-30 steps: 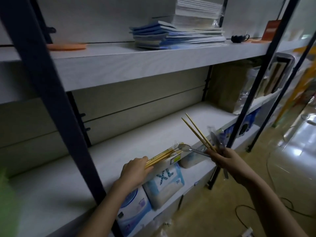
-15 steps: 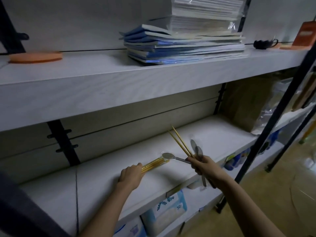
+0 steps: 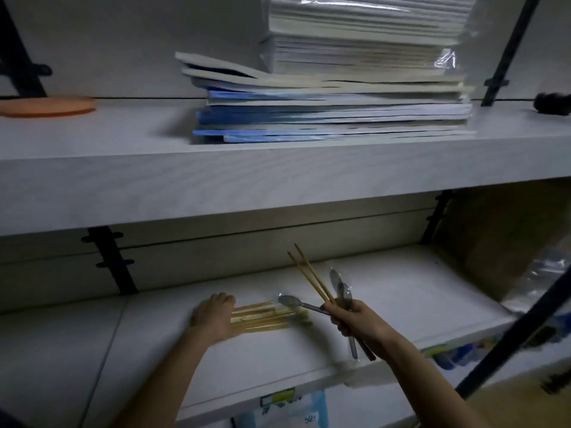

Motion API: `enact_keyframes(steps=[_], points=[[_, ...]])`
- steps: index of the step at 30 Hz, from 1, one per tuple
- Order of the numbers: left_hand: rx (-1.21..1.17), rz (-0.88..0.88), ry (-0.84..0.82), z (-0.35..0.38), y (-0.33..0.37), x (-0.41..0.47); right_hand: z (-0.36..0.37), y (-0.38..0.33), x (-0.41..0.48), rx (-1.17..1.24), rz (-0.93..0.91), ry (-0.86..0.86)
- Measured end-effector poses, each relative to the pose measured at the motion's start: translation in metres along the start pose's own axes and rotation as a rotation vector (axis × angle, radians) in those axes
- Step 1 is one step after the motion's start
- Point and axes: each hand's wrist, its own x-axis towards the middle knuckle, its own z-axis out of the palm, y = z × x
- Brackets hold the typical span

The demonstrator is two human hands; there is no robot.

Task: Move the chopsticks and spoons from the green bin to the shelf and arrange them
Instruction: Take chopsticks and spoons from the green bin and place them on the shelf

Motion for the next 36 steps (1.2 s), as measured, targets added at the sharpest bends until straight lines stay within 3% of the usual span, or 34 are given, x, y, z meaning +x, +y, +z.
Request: enact_keyframes(steps=[2,5,8,15,19,22,29,36], points=[[-0.108,0.009,0.244,-0.015,0.012,-0.005,-0.011,0.0,0.007,0.0,-0.005,-0.045],[-0.117,0.176,0.68,-0.041,0.037,-0.019,-0.023,-0.001,0.015,-0.012,-0.006,-0.157],[0.039,0.363,0.827,-0.057,0.065,-0.029,-0.031,-0.002,0.02,-0.056,-0.013,-0.298],[0.368,0.49,0.662,-0.05,0.1,-0.029,-0.043,0.001,0.03,-0.089,-0.032,-0.504],[0.412,0.537,0.6,-0.042,0.101,-0.027,-0.05,0.001,0.032,-0.159,-0.018,-0.573],[0.407,0.477,0.523,-0.044,0.09,-0.028,-0.063,-0.002,0.034,-0.24,-0.012,-0.589],[0.237,0.116,0.297,-0.03,0.028,-0.026,-0.121,0.003,0.031,-0.371,0.013,-0.458],[0.19,-0.017,0.122,0.007,0.017,-0.016,-0.147,0.024,0.039,-0.471,0.015,-0.2]])
